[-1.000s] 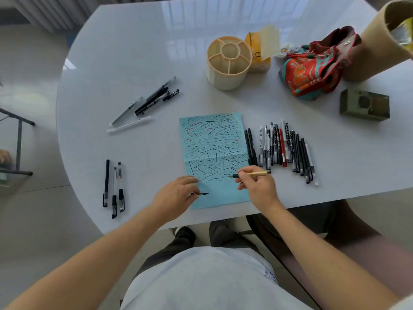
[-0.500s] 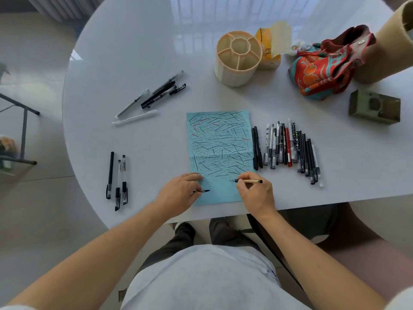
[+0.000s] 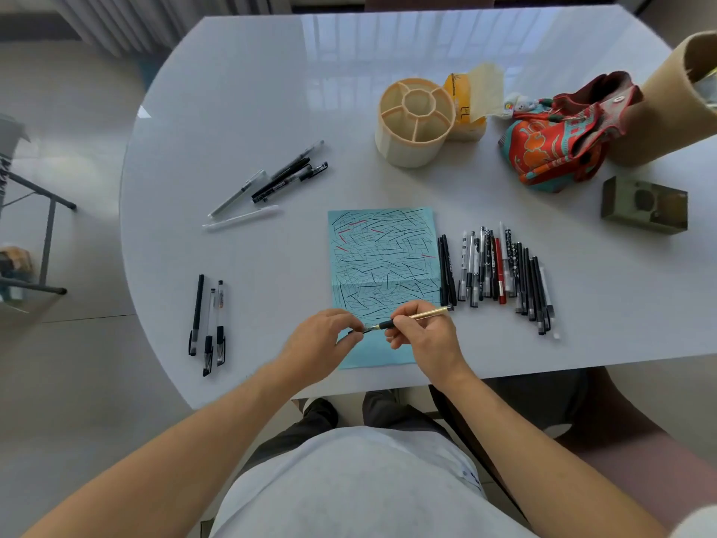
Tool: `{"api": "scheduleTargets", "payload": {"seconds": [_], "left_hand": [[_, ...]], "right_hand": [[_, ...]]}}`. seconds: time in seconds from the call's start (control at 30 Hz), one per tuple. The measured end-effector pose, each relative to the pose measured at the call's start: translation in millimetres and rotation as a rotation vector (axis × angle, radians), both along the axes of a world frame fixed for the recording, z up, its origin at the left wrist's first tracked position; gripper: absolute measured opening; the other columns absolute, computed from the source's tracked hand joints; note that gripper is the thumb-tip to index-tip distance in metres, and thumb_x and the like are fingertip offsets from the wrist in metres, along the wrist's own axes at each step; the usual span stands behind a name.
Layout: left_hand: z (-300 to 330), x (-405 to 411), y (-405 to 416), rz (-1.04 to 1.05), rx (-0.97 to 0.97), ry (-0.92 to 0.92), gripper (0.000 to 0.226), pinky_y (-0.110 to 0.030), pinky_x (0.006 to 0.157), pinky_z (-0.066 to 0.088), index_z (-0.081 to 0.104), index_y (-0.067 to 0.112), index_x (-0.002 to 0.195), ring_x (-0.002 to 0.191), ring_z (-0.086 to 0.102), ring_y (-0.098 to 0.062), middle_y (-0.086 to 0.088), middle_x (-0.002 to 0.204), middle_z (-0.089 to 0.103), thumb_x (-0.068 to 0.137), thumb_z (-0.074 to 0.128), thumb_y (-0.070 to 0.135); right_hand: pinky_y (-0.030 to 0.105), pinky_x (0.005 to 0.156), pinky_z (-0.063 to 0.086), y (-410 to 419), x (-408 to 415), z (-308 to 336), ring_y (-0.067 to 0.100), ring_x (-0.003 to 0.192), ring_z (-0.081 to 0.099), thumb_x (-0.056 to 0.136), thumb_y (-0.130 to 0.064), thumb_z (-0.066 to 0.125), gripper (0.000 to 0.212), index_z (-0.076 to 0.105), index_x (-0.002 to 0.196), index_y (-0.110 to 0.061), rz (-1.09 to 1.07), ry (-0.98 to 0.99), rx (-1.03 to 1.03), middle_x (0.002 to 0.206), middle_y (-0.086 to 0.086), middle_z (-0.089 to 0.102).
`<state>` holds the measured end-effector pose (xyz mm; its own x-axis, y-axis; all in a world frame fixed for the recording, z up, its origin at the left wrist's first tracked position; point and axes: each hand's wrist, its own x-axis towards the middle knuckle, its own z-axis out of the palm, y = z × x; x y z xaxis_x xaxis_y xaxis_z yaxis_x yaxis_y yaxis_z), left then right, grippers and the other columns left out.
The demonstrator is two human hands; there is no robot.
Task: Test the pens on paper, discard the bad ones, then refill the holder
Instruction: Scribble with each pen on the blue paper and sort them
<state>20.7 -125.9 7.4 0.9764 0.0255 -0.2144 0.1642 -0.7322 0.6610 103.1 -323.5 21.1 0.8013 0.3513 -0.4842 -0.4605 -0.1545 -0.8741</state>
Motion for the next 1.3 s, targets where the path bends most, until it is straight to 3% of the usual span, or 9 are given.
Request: {"api": "scheduleTargets", "payload": {"seconds": [0.13, 0.23, 0.4, 0.57, 0.67, 0.8, 0.93, 1.1, 1.3], "left_hand": [[7, 3, 0, -0.002, -0.005, 0.007, 0.016, -0.026, 0.071, 0.047, 0.071, 0.024, 0.104, 0.079, 0.057, -0.006, 0.011, 0.09, 0.067, 0.096, 0.059, 0.031], [11, 1, 2, -0.005, 0.012, 0.005, 0.014, -0.025, 0.06, 0.04, 0.071, 0.021, 0.095, 0.065, 0.05, -0.008, 0.012, 0.074, 0.061, 0.094, 0.059, 0.026], [10, -18, 16, 0.086, 0.066, 0.137, 0.016, -0.031, 0.055, 0.039, 0.071, 0.025, 0.084, 0.055, 0.047, -0.01, 0.011, 0.058, 0.055, 0.092, 0.059, 0.032], [9, -30, 40, 0.176, 0.167, 0.336, 0.025, -0.029, 0.058, 0.045, 0.071, 0.029, 0.083, 0.067, 0.058, -0.01, 0.014, 0.067, 0.061, 0.088, 0.058, 0.05], [9, -40, 60, 0.337, 0.227, 0.398, 0.032, -0.034, 0.058, 0.05, 0.069, 0.021, 0.077, 0.067, 0.06, -0.017, 0.005, 0.067, 0.065, 0.092, 0.057, 0.047], [4, -60, 82, 0.498, 0.293, 0.507, 0.045, -0.025, 0.044, 0.034, 0.053, 0.016, 0.054, 0.044, 0.045, -0.015, 0.004, 0.046, 0.048, 0.092, 0.059, 0.04], [2, -72, 92, 0.494, 0.387, 0.628, 0.047, -0.022, 0.044, 0.036, 0.049, 0.019, 0.053, 0.042, 0.047, -0.015, 0.005, 0.048, 0.05, 0.09, 0.058, 0.046], [-1, -76, 103, 0.423, 0.52, 0.735, 0.047, -0.02, 0.045, 0.032, 0.047, 0.02, 0.058, 0.044, 0.045, -0.014, 0.006, 0.053, 0.05, 0.087, 0.052, 0.056], [-1, -80, 118, 0.437, 0.458, 0.708, 0.041, -0.023, 0.046, 0.034, 0.05, 0.017, 0.058, 0.047, 0.049, -0.017, 0.003, 0.055, 0.052, 0.083, 0.051, 0.05]], "right_hand": [[0.037, 0.065, 0.062, 10, -5, -2, 0.023, 0.058, 0.066, 0.097, -0.001, 0.063, 0.006, 0.066, 0.092, 0.0, 0.056, 0.056, 0.015, 0.071, 0.015, 0.072], [0.031, 0.058, 0.057, 18, -6, -5, 0.017, 0.052, 0.06, 0.099, -0.013, 0.066, 0.013, 0.069, 0.088, -0.006, 0.089, -0.004, -0.069, 0.064, 0.008, 0.067], [0.029, 0.056, 0.055, 42, -7, -7, 0.011, 0.051, 0.057, 0.096, -0.019, 0.068, 0.012, 0.071, 0.086, -0.013, 0.251, 0.016, -0.138, 0.06, 0.001, 0.064], [0.022, 0.053, 0.052, 89, 13, -10, 0.001, 0.054, 0.061, 0.093, -0.038, 0.07, 0.027, 0.071, 0.09, -0.011, 0.55, 0.036, -0.307, 0.068, -0.004, 0.07], [0.032, 0.067, 0.057, 130, 44, -10, 0.009, 0.071, 0.066, 0.094, -0.046, 0.065, 0.029, 0.071, 0.093, -0.018, 0.515, -0.111, -0.414, 0.085, 0.0, 0.073], [0.03, 0.084, 0.049, 194, 79, -8, 0.018, 0.098, 0.064, 0.094, -0.033, 0.062, 0.023, 0.072, 0.108, -0.018, 0.578, -0.38, -0.509, 0.104, -0.002, 0.071], [0.036, 0.1, 0.05, 251, 93, -10, 0.025, 0.113, 0.062, 0.096, -0.022, 0.057, 0.03, 0.068, 0.122, -0.015, 0.719, -0.604, -0.568, 0.123, 0.006, 0.068], [0.039, 0.097, 0.05, 301, 99, -27, 0.029, 0.123, 0.051, 0.095, -0.006, 0.05, 0.039, 0.063, 0.131, -0.013, 0.901, -0.925, -0.695, 0.131, 0.009, 0.06], [0.037, 0.073, 0.048, 324, 99, -45, 0.035, 0.102, 0.06, 0.09, 0.001, 0.053, 0.03, 0.062, 0.117, -0.008, 1.047, -1.134, -0.84, 0.117, 0.014, 0.059]]}}
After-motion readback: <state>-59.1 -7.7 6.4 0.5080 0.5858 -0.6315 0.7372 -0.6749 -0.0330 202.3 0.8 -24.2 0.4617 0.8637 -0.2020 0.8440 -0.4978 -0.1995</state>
